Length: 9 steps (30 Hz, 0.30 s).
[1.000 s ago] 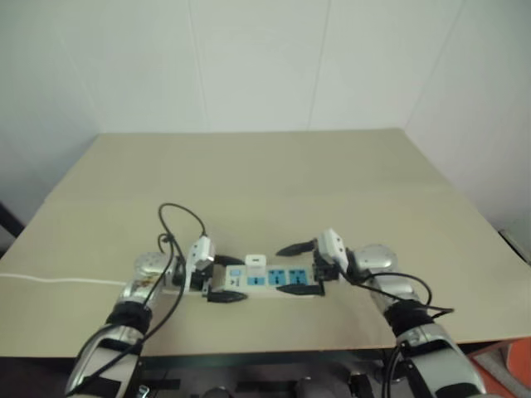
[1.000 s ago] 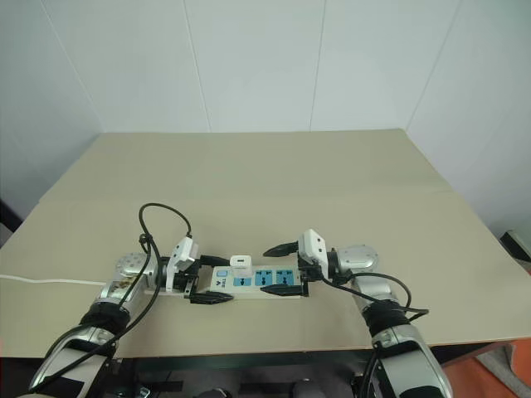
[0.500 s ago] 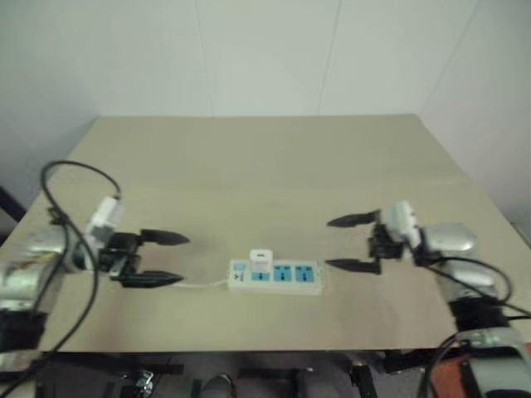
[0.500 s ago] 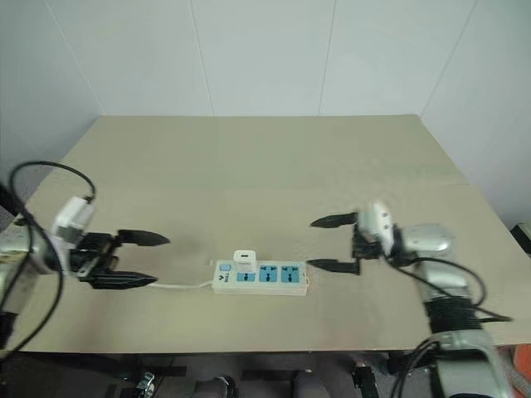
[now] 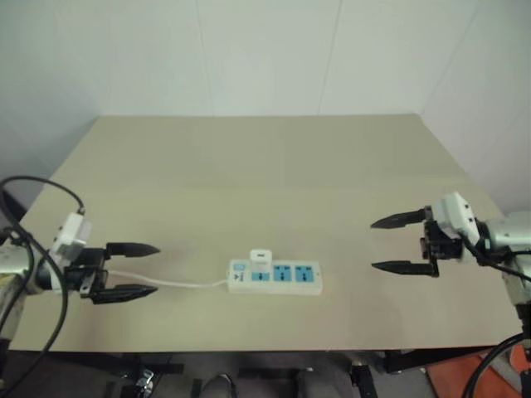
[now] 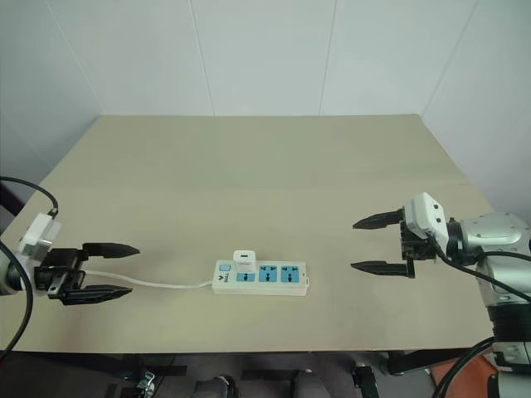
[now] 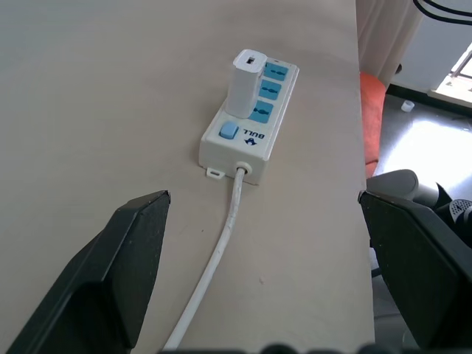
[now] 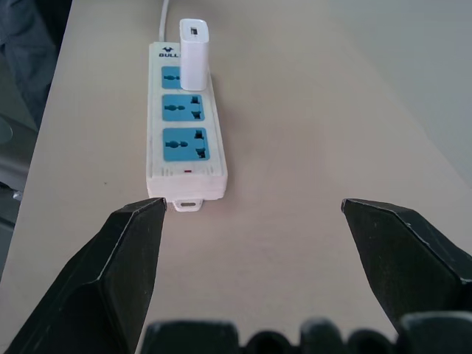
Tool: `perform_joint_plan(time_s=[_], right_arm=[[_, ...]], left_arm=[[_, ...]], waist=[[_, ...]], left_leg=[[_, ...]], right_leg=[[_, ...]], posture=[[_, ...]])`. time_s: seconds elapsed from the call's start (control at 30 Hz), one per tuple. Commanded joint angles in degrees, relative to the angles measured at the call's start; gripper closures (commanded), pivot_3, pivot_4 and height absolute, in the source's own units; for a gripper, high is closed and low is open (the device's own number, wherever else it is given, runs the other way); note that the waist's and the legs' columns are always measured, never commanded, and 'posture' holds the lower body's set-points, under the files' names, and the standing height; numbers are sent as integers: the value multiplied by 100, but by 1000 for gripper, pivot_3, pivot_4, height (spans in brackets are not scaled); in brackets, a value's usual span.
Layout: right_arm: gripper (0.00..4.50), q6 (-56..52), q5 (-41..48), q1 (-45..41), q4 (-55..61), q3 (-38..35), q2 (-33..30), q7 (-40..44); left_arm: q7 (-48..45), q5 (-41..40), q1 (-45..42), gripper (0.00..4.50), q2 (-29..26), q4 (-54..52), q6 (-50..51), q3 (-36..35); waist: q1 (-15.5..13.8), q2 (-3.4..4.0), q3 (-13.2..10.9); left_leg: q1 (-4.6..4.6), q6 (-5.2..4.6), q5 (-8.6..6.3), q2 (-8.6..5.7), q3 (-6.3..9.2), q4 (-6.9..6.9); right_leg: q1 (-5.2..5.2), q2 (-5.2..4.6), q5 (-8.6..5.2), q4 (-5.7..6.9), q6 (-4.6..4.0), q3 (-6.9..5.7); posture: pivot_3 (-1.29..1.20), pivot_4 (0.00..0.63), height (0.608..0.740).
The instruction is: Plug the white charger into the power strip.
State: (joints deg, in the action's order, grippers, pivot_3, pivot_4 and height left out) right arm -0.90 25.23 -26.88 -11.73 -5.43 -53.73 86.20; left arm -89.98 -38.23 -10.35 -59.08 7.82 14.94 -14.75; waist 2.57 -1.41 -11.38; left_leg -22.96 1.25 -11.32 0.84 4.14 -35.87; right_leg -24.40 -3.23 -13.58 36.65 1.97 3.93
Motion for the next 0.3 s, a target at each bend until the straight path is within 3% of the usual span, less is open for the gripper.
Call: perform_joint_plan(time_s=[0.03,0.3], right_arm=[[0,-82,55,127,250,-293,-180,-77],[0,-301,158,633,617,-660,-484,-242]], left_arm=[[81,105,-154,22,64,-78,-82,-73],[110,352,-290,22,463,44,-191,128]], waist=[[-17,0,0],[-12,0,0]], left_leg=[[0,0,0,0,0,-1],[2,0,0,-1,0,-5]], right_leg=[[0,0,0,0,0,0],[3,0,1,6,1,0]], posture=[[0,150,740],[0,150,740]])
